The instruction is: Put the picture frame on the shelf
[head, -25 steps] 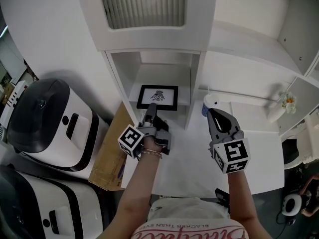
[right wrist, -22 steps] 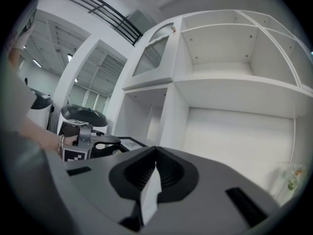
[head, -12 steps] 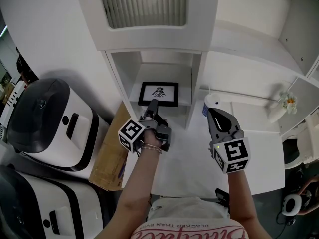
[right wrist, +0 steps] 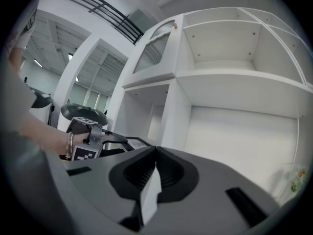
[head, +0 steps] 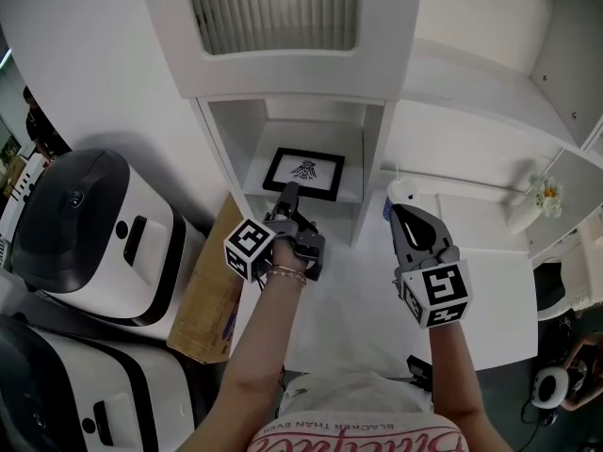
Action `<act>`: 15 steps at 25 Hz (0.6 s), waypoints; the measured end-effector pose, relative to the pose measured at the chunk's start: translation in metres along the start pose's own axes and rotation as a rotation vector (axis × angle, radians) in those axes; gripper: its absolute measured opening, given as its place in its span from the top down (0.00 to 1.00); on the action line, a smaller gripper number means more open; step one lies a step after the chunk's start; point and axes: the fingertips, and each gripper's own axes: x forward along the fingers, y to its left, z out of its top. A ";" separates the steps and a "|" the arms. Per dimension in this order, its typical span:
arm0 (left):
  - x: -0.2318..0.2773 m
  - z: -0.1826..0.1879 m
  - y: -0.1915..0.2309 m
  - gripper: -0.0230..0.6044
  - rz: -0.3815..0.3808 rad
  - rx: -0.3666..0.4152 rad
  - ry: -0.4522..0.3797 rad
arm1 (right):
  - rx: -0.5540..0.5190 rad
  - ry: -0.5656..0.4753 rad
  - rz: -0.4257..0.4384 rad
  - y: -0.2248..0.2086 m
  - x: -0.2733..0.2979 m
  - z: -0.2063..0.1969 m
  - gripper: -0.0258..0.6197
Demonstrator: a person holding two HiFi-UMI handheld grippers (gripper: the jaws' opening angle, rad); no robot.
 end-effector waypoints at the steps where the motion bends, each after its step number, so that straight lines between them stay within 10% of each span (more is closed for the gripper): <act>1: 0.002 0.000 0.000 0.71 0.001 -0.001 -0.001 | 0.000 0.001 0.000 -0.001 0.001 0.000 0.95; 15: 0.017 0.001 0.001 0.70 0.015 0.026 -0.002 | 0.008 -0.006 -0.007 -0.008 0.011 0.003 0.95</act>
